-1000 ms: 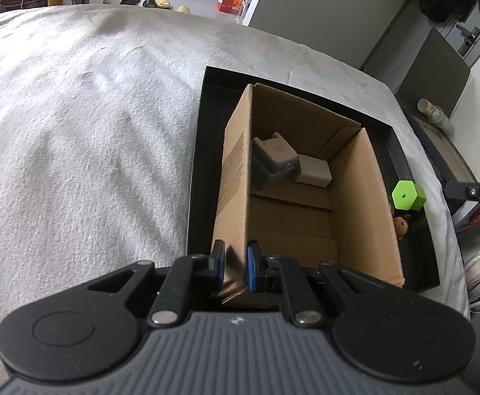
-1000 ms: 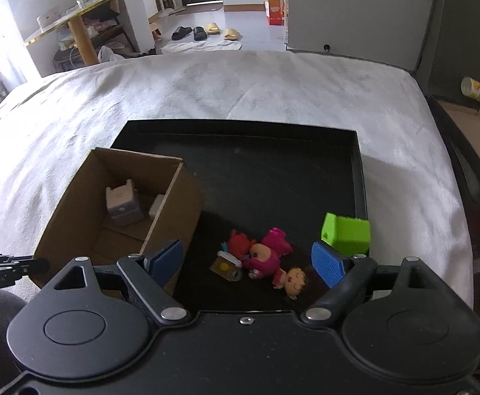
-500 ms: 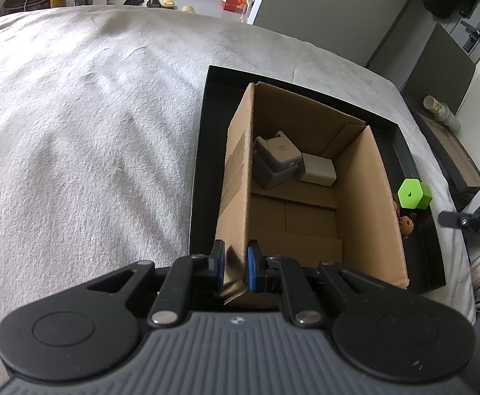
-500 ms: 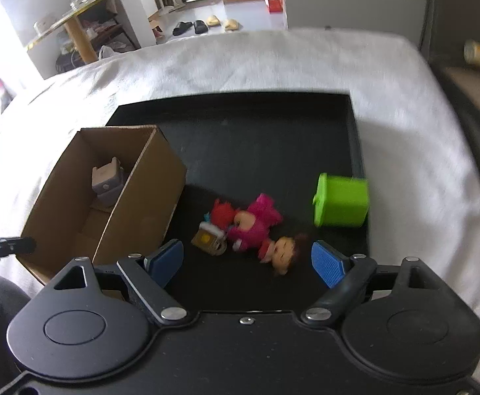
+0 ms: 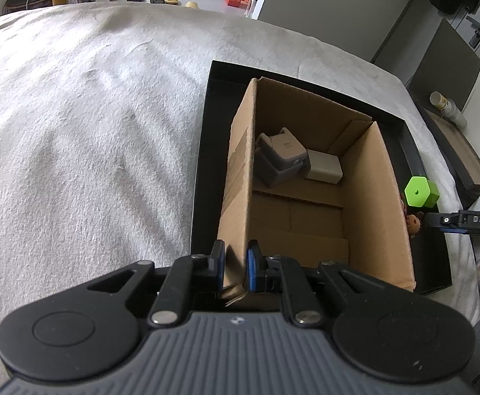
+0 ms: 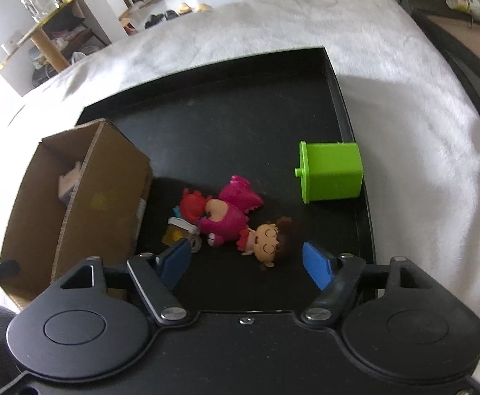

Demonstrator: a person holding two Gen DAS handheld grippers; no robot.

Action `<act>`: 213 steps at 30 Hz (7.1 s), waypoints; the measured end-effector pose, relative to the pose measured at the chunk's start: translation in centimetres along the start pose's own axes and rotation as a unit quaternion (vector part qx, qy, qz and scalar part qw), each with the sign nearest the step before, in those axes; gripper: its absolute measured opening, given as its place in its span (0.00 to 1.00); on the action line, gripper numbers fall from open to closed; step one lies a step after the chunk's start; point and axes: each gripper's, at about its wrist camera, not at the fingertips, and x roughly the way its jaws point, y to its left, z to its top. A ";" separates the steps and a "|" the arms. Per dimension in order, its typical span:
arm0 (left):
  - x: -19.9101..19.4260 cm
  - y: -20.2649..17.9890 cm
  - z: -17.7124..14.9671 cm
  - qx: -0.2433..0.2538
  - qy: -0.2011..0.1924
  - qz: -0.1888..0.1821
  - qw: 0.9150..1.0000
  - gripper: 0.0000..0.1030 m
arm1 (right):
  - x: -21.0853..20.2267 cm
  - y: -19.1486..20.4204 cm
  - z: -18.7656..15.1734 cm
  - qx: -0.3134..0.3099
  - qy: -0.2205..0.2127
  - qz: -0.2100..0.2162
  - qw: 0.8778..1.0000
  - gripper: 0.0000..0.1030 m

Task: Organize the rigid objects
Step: 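Move the right gripper to the brown-haired girl figurine on the tray, then close the right gripper on the brown-haired girl figurine, then lift the figurine with the right gripper and carry it over the box, then open the right gripper to drop the figurine into the box, then move the right gripper back to the pink doll on the tray, then close the right gripper on the pink doll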

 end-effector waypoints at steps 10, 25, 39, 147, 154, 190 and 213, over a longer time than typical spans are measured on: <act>0.2 -0.2 0.1 0.000 0.004 0.006 1.000 0.12 | 3.0 -0.5 0.4 0.005 0.025 -0.032 0.999 0.60; 0.3 0.0 0.1 0.000 0.004 0.004 1.000 0.12 | 5.1 0.3 0.4 -0.006 0.040 -0.050 0.998 0.43; -0.2 -0.2 -0.1 0.004 -0.002 0.003 1.000 0.12 | 0.3 1.8 0.6 -0.032 0.031 -0.043 0.998 0.43; -1.3 0.6 -0.8 0.011 -0.038 -0.013 0.999 0.08 | -4.8 17.3 2.4 -0.249 -0.030 -0.030 0.967 0.68; -1.3 0.3 -0.8 0.015 -0.038 -0.004 0.999 0.08 | -5.0 14.1 2.1 -0.229 -0.032 -0.034 0.972 0.70; -0.9 -0.8 -0.6 0.020 -0.029 0.033 0.999 0.09 | 0.8 3.3 1.2 -0.104 -0.071 -0.014 0.992 0.60; -0.7 -0.9 -0.5 0.022 -0.027 0.039 0.999 0.09 | 6.6 2.5 1.7 -0.088 -0.004 -0.029 0.996 0.37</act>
